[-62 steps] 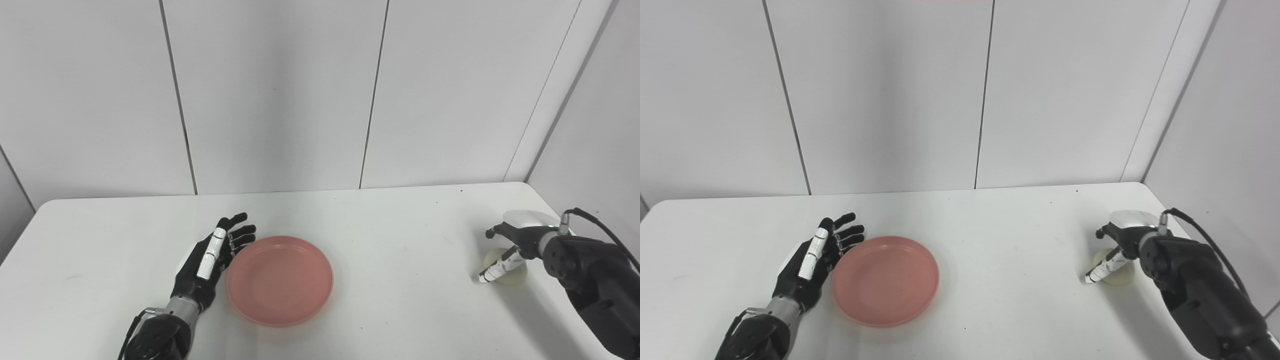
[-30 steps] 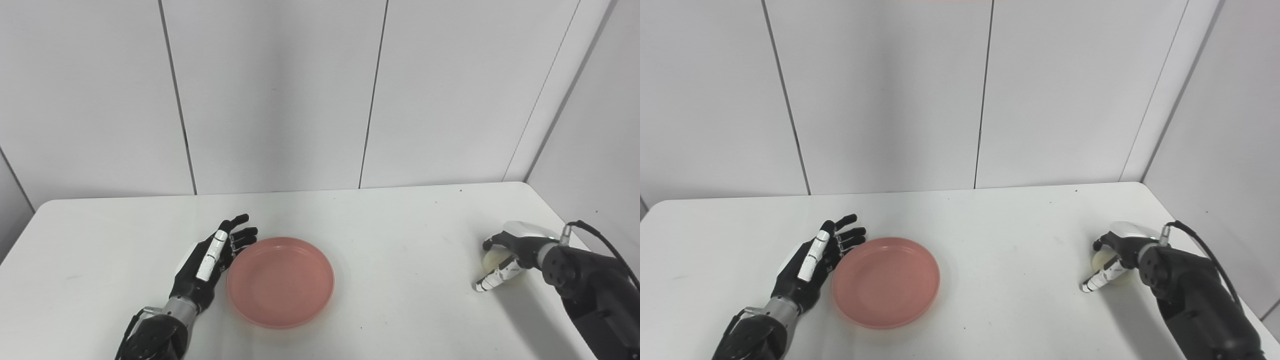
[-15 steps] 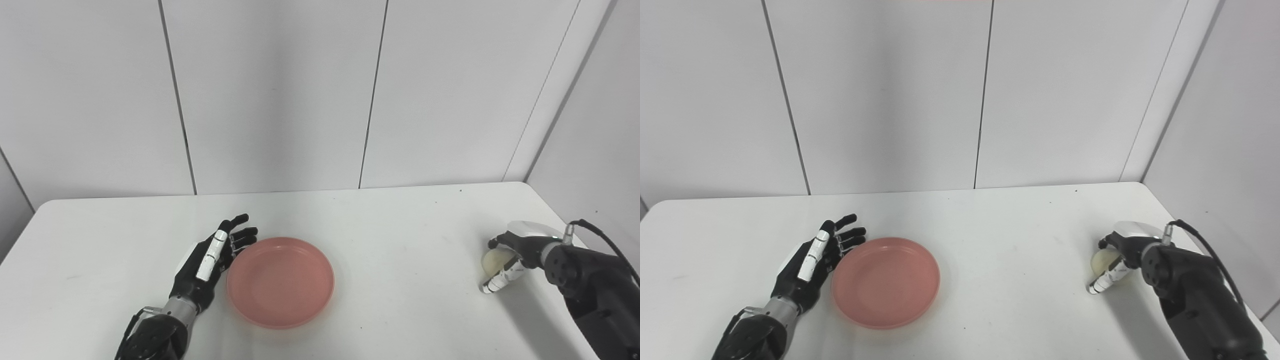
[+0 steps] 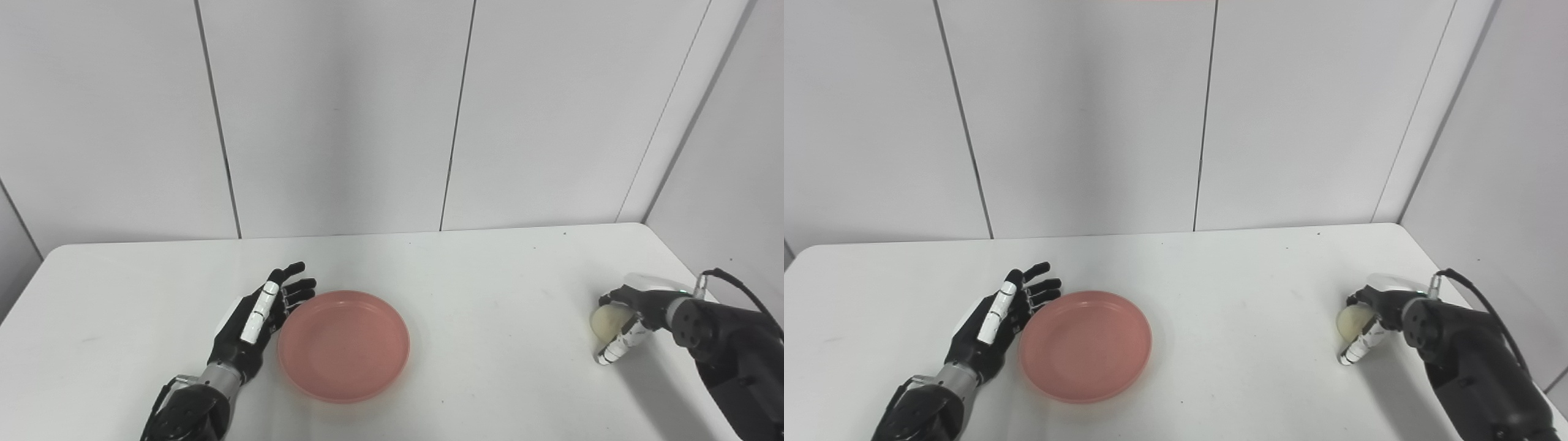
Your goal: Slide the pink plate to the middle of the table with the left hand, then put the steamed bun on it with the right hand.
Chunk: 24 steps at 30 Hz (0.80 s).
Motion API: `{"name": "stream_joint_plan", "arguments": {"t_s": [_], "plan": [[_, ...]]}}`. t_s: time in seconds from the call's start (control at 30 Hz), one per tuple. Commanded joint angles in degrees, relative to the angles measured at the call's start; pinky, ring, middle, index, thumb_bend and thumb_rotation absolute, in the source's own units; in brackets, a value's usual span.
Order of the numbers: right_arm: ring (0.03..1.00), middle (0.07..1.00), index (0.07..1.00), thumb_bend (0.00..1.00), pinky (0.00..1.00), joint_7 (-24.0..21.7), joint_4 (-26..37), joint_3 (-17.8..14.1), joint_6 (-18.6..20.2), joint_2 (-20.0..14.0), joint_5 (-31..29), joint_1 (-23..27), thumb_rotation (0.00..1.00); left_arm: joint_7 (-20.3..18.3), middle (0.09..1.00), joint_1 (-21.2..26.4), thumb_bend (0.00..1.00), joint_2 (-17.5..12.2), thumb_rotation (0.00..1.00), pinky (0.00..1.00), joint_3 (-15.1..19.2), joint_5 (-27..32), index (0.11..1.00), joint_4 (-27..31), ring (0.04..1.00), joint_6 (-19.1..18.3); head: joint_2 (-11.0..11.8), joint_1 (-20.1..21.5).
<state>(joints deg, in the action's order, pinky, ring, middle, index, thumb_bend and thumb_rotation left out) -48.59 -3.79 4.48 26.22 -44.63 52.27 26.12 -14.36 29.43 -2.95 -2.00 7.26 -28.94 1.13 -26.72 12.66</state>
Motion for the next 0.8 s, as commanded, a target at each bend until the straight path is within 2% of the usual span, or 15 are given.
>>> {"name": "stream_joint_plan", "arguments": {"t_s": [0.0, 0.13, 0.17, 0.23, 0.27, 0.3, 0.33, 0.43, 0.5, 0.53, 0.6, 0.77], "plan": [[0.806, 0.926, 0.843, 1.0, 0.59, 0.8, 0.9, -0.9, 0.7, -1.2, 0.9, 2.0, 0.27, -0.6, 0.78, 0.9, 0.7, -0.2, 0.91, 0.78, -0.3, -0.3, 0.826, -1.0, 0.799, -0.4, -0.1, -0.1], [0.683, 0.867, 0.824, 1.0, 0.49, 1.6, 1.5, -1.2, 0.7, -0.4, 3.2, 1.7, 0.23, -0.7, 0.78, 1.1, 0.7, -0.2, 0.9, 0.78, -0.2, 0.0, 0.825, -1.3, 0.795, -0.7, 0.0, -0.1], [0.551, 0.733, 0.821, 1.0, 0.4, 2.0, 1.7, -1.3, 0.7, -0.2, 3.0, 1.6, 0.2, -0.7, 0.778, 1.1, 0.7, -0.1, 0.89, 0.78, -0.1, 0.1, 0.825, -1.2, 0.792, -1.0, 0.0, -0.1], [0.474, 0.654, 0.82, 1.0, 0.34, 2.2, 1.9, -1.6, 0.7, 0.1, 2.8, 1.5, 0.18, -0.6, 0.777, 1.1, 0.7, -0.1, 0.89, 0.78, 0.0, 0.2, 0.825, -1.1, 0.79, -1.2, -0.1, -0.1], [0.537, 0.673, 0.811, 0.99, 0.4, 2.3, 2.0, -1.7, 0.7, 0.2, 2.7, 1.5, 0.16, -0.6, 0.775, 1.0, 0.7, -0.1, 0.89, 0.77, 0.0, 0.2, 0.826, -1.1, 0.786, -1.2, -0.1, -0.1], [0.558, 0.679, 0.807, 0.99, 0.43, 2.6, 1.9, -1.8, 0.7, 0.3, 2.8, 1.5, 0.15, -0.7, 0.775, 1.1, 0.7, -0.1, 0.89, 0.77, -0.1, 0.1, 0.827, -1.2, 0.785, -1.0, -0.1, -0.1], [0.508, 0.611, 0.792, 0.98, 0.4, 2.9, 1.9, -1.9, 0.7, 0.4, 2.8, 1.5, 0.13, -0.8, 0.776, 1.1, 0.7, -0.1, 0.89, 0.76, -0.2, 0.1, 0.829, -1.2, 0.784, -0.8, -0.1, -0.1], [0.532, 0.64, 0.76, 0.94, 0.44, 4.5, 1.0, -1.2, 0.6, 0.3, 2.1, 1.6, 0.11, -0.9, 0.776, 1.1, 0.7, -0.1, 0.89, 0.76, -0.1, 0.1, 0.828, -1.4, 0.78, -0.8, -0.1, -0.1], [0.485, 0.62, 0.736, 0.92, 0.39, 5.3, 0.2, -0.9, 0.6, 0.4, 1.8, 1.7, 0.09, -1.0, 0.774, 1.1, 0.7, -0.1, 0.89, 0.76, -0.1, 0.2, 0.825, -1.6, 0.779, -0.8, -0.1, -0.1], [0.409, 0.54, 0.727, 0.71, 0.32, 5.7, -0.1, -0.9, 0.6, 0.5, 1.6, 1.8, 0.04, -1.0, 0.772, 1.2, 0.7, -0.1, 0.89, 0.76, -0.1, 0.2, 0.825, -1.7, 0.778, -0.8, -0.1, -0.1], [0.347, 0.491, 0.709, 0.59, 0.26, 6.8, -1.0, -0.7, 0.5, 0.7, 0.8, 1.8, 0.01, -1.1, 0.773, 1.2, 0.7, -0.1, 0.89, 0.76, 0.0, 0.3, 0.827, -1.7, 0.778, -0.9, -0.1, -0.2], [0.331, 0.476, 0.683, 0.57, 0.25, 9.1, -2.6, 0.4, 0.5, 0.5, -0.4, 1.8, 0.0, -1.0, 0.774, 1.1, 0.7, 0.0, 0.88, 0.76, 0.1, 0.2, 0.826, -1.5, 0.775, -1.3, -0.2, -0.2]]}}
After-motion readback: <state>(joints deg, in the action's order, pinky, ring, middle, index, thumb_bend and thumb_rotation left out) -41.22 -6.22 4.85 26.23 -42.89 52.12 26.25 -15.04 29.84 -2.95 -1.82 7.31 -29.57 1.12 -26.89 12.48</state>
